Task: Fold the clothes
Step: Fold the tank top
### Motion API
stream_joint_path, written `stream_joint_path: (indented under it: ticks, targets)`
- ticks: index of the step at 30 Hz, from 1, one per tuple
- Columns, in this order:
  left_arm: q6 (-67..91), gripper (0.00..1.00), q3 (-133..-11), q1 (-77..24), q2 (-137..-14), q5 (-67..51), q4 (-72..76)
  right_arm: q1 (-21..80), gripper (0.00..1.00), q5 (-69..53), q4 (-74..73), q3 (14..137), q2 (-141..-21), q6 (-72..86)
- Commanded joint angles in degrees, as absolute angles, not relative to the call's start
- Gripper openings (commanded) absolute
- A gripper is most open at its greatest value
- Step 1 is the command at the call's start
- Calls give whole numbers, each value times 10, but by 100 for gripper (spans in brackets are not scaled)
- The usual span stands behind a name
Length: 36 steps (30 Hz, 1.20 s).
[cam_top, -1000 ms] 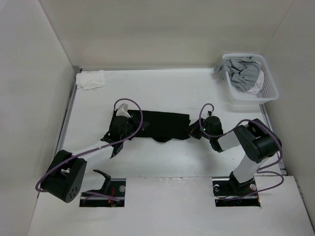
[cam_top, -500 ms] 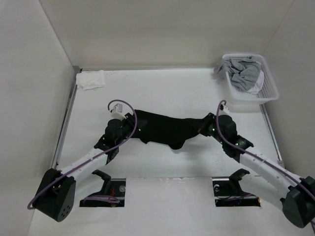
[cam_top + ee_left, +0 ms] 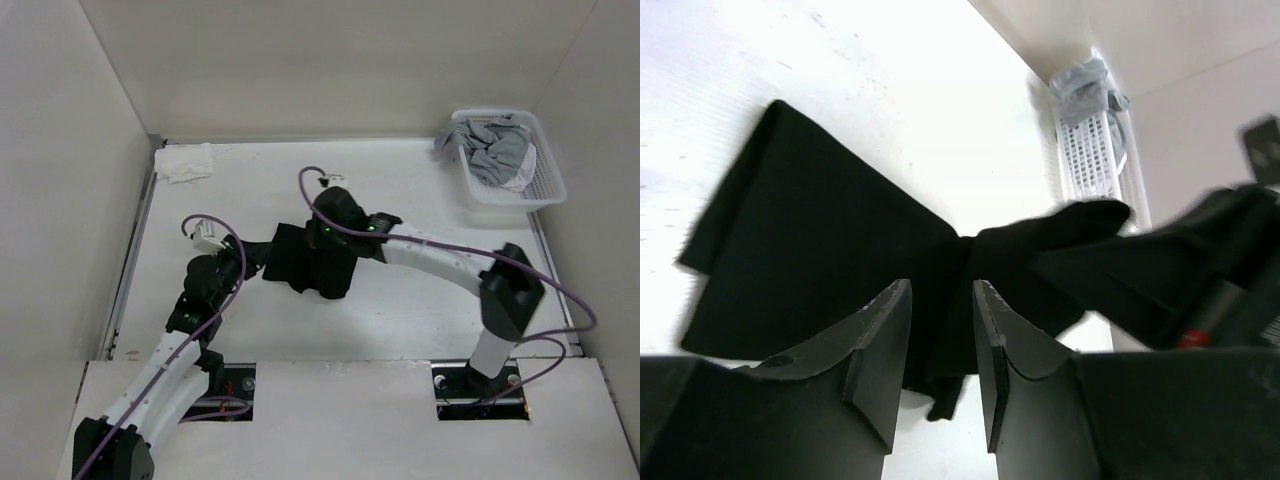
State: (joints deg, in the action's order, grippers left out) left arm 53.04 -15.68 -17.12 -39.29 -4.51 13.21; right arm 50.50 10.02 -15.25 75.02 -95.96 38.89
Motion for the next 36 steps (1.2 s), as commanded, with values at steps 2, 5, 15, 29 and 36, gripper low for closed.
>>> stream_joint_path:
  ticks: [2, 5, 15, 29, 36]
  targets:
    - [533, 30, -145, -127, -330, -75, 82, 540, 8, 89, -223, 916, -1111, 351]
    - [530, 33, -148, -94, -306, -97, 62, 549, 20, 88, -236, 1007, -1198, 362]
    - [534, 34, -157, -101, -373, -107, 118, 553, 46, 62, -56, 835, -1063, 422]
    - [538, 33, -223, -239, -718, -20, 365, 521, 7, 23, 102, 589, -1028, 450]
    - [543, 31, -232, -164, -855, -25, 433, 525, 7, 24, 147, 514, -1025, 469]
